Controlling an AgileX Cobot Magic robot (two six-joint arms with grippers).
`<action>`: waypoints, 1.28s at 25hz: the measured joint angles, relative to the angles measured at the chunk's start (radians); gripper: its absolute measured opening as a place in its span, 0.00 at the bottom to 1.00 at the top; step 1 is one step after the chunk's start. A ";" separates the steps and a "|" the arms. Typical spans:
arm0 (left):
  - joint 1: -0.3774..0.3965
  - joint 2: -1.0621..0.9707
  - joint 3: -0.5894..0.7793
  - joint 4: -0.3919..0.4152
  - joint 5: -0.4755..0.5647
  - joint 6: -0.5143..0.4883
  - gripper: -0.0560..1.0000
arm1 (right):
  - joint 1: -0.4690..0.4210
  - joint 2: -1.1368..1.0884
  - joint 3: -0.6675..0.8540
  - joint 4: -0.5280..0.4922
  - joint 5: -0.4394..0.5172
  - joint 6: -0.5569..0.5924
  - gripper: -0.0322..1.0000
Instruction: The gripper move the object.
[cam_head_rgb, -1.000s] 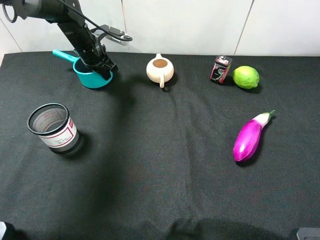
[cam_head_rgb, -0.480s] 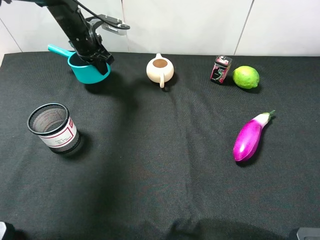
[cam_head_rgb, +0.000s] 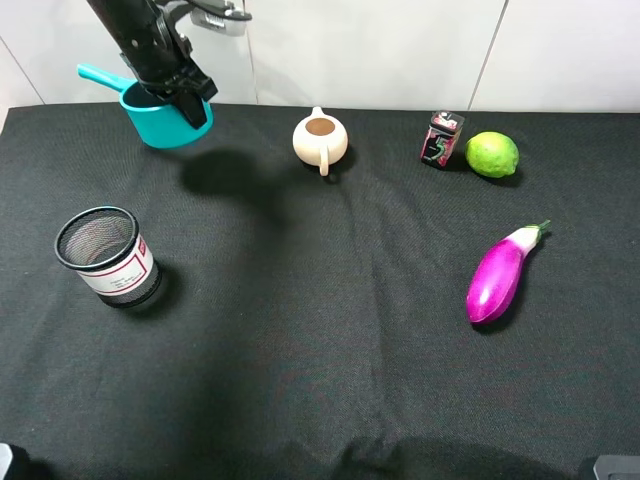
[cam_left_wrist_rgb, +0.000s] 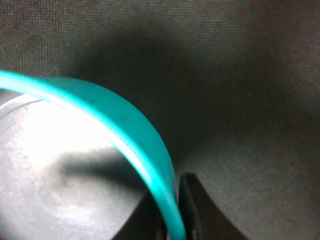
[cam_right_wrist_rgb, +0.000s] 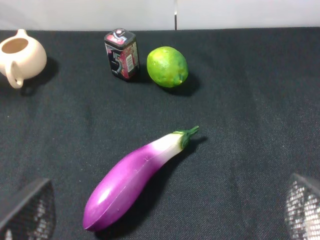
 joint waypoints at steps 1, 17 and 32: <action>-0.007 -0.009 -0.001 0.000 0.008 -0.003 0.07 | 0.000 0.000 0.000 0.000 0.000 0.000 0.70; -0.271 -0.039 -0.001 0.065 0.084 -0.090 0.07 | 0.000 0.000 0.000 0.000 0.000 0.000 0.70; -0.570 -0.039 -0.001 0.069 0.086 -0.126 0.07 | 0.000 0.000 0.000 0.000 0.000 0.000 0.70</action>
